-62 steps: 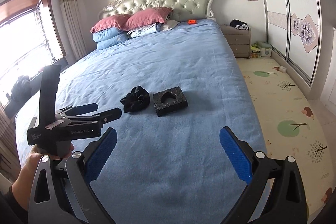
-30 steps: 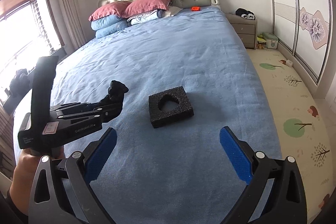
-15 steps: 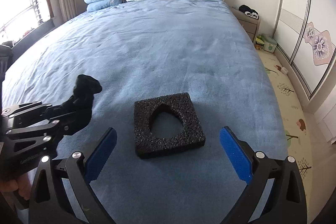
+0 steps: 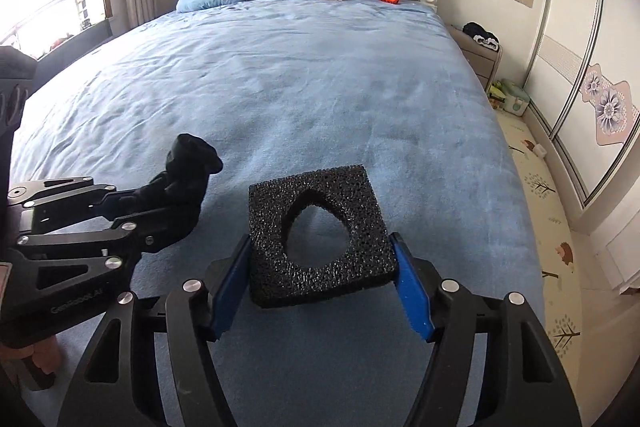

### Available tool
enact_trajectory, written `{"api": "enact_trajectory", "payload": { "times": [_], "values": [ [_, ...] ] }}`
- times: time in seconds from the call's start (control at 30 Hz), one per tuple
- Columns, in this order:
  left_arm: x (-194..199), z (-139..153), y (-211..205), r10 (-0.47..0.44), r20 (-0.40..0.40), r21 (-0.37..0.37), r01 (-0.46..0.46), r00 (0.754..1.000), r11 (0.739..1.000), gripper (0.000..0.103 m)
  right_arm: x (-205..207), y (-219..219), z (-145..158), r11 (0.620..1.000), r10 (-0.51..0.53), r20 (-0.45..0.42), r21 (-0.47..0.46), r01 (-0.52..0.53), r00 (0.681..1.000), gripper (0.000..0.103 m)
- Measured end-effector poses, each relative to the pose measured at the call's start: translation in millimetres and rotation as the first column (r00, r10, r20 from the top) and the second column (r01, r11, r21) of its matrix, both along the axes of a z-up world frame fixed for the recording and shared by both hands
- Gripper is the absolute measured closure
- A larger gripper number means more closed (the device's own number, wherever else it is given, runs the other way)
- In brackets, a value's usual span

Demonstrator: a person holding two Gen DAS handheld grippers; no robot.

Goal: Collect trash
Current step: 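Carry the black cloth and foam block over the yellow bin and release both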

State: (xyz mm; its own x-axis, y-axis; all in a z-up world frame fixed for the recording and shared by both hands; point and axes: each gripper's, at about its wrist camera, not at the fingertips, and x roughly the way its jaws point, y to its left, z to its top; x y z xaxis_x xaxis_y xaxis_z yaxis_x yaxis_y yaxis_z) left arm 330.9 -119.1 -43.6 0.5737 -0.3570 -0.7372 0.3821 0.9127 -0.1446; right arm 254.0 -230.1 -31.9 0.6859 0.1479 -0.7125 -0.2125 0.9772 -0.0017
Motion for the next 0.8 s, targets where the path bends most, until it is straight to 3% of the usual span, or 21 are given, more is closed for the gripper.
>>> {"api": "enact_trajectory", "payload": {
  "times": [0.23,0.5,0.8],
  "values": [
    [-29,10,-10,-0.028,0.03,0.015,0.027,0.999,1.0,0.075,-35,-13,9,0.999,-0.007,0.011,0.039,0.007,1.0,0.038],
    [-90,14,-21,-0.108,0.057,0.016,0.107,0.993,0.994,0.075,-103,-44,25,0.993,-0.038,0.036,0.115,0.034,0.999,0.038],
    [-163,27,-70,-0.26,0.082,0.01,0.26,0.962,0.966,0.075,-192,-92,28,0.975,-0.115,0.066,0.198,0.1,0.991,0.037]
  ]
}}
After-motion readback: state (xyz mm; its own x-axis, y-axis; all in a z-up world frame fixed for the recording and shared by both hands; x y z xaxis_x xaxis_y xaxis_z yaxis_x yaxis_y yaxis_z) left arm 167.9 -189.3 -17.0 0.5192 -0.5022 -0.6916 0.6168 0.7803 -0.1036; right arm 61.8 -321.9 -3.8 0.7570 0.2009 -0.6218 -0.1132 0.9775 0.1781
